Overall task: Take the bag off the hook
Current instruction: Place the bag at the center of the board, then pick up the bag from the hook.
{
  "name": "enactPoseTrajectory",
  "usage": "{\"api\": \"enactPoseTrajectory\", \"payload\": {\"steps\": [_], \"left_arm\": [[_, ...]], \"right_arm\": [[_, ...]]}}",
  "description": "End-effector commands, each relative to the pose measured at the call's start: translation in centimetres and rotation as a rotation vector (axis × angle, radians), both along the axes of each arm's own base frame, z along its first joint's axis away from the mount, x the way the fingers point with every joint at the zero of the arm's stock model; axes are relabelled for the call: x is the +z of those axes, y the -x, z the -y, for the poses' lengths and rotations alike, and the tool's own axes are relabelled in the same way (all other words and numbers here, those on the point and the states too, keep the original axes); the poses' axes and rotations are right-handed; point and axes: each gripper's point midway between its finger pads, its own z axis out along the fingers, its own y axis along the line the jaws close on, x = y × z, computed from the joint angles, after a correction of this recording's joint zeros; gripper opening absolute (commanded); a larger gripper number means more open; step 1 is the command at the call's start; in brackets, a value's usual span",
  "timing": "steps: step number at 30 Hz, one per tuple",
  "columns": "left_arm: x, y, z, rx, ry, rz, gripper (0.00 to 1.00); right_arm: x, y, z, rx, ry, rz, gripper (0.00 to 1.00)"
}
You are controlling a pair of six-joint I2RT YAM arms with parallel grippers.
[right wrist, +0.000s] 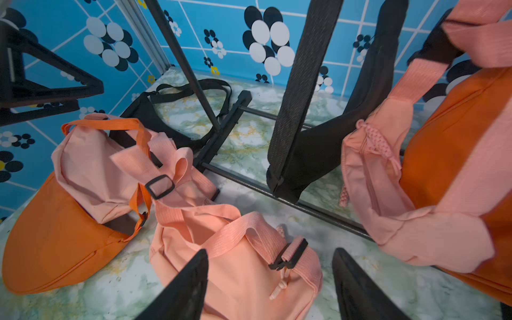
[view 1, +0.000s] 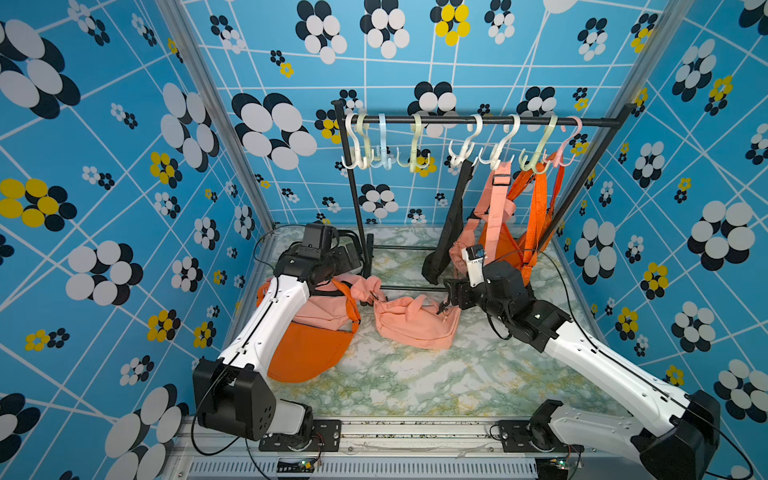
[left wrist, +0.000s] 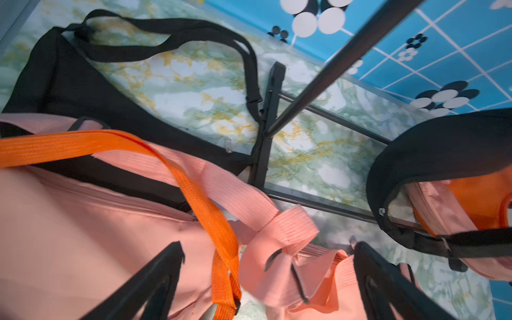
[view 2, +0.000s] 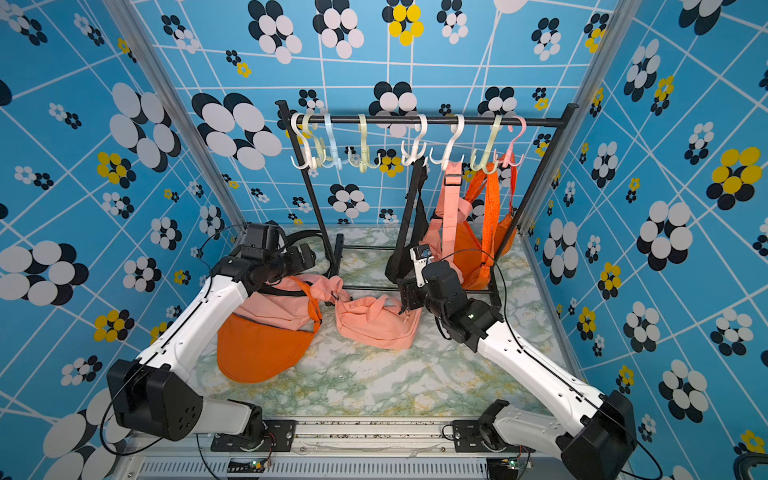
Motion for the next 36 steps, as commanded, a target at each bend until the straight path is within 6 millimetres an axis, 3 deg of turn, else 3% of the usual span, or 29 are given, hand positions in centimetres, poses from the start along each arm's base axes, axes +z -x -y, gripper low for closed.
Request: {"api": "enactPoseTrajectory", "payload": {"steps": [1,8,13,16,24,31,34,36], "left_arm": [[2.2,-1.7,4.7,-0.123,-0.043,0.100,0.99],[1.3,-4.1,16.6,-0.413,-0.037,0.085,0.99],[0.4,-4.8,22.7,-0.551,-0.032,0.083,0.99],[0.1,-5.2,25.1,-0.594,-0.012,0.086,0.99],[0.4,-5.9,26.9,-0.618,0.018,0.097,0.96],[1.7,-4.8,25.8,-0.603,0.016,0.104,0.96],[2.5,-3.8,25.2,-0.601,0.031,0.125,0.96],[3.5,-3.1,24.9,-0.612,0.057,0.153,0.89]], "right_arm": [[0.4,-1.1,1.5,-0.048,0.028,0.000,0.68],[-1.0,-1.9,2.0,-0.007,-0.199,-0.144,0.24],[-1.9,-1.3,1.5,0.054,-0.260,-0.210,0.18],[-2.5,-1.2,1.6,0.055,-0.279,-0.237,0.18],[-3.3,-1.5,1.6,0.048,-0.291,-0.267,0.18],[-3.2,-2.0,1.9,0.020,-0.285,-0.263,0.18],[-3.2,-2.2,1.7,0.024,-0.288,-0.267,0.13],[-3.1,-2.2,1.7,0.026,-0.287,-0.260,0.07]]}}
